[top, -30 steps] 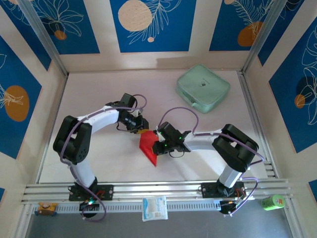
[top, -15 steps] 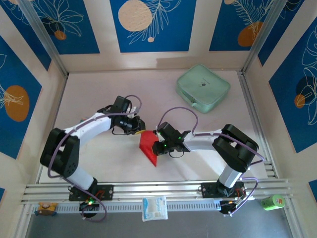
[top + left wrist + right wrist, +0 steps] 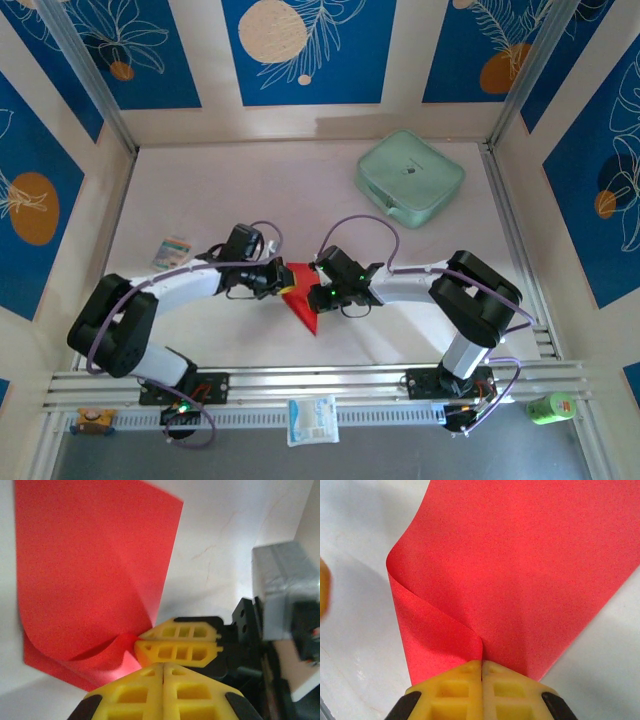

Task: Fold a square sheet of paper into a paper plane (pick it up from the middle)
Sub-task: Third fold the triangle at the center of the table.

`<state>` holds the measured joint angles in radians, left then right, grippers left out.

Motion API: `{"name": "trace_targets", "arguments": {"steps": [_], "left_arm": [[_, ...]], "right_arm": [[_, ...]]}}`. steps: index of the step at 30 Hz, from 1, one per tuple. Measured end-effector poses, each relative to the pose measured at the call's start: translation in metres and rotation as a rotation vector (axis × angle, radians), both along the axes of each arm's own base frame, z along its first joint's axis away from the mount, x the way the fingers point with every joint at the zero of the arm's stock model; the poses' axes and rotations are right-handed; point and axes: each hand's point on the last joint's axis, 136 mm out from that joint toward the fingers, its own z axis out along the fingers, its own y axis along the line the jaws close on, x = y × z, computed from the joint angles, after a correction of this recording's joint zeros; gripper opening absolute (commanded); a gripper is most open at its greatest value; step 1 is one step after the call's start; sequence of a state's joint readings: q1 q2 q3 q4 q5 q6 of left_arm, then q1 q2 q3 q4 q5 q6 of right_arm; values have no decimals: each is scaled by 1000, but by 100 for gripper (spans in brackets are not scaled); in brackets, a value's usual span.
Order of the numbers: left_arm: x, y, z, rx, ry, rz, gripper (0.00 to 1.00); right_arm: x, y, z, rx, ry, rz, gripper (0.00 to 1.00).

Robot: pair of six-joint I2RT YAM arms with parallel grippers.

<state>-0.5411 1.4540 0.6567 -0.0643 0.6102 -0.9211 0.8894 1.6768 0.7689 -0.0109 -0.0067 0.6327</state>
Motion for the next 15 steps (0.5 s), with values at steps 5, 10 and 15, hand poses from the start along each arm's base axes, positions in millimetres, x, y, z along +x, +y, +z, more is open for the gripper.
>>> {"name": "trace_targets", "arguments": {"steps": [5, 10, 15], "left_arm": [[-17, -6, -11, -10, 26, -12, 6], [-21, -10, -17, -30, 35, 0, 7], [-18, -13, -18, -42, 27, 3, 7]], "right_arm": [[0, 0, 0, -2, 0, 1, 3], [0, 1, 1, -7, 0, 2, 3], [-1, 2, 0, -7, 1, 5, 3]]}}
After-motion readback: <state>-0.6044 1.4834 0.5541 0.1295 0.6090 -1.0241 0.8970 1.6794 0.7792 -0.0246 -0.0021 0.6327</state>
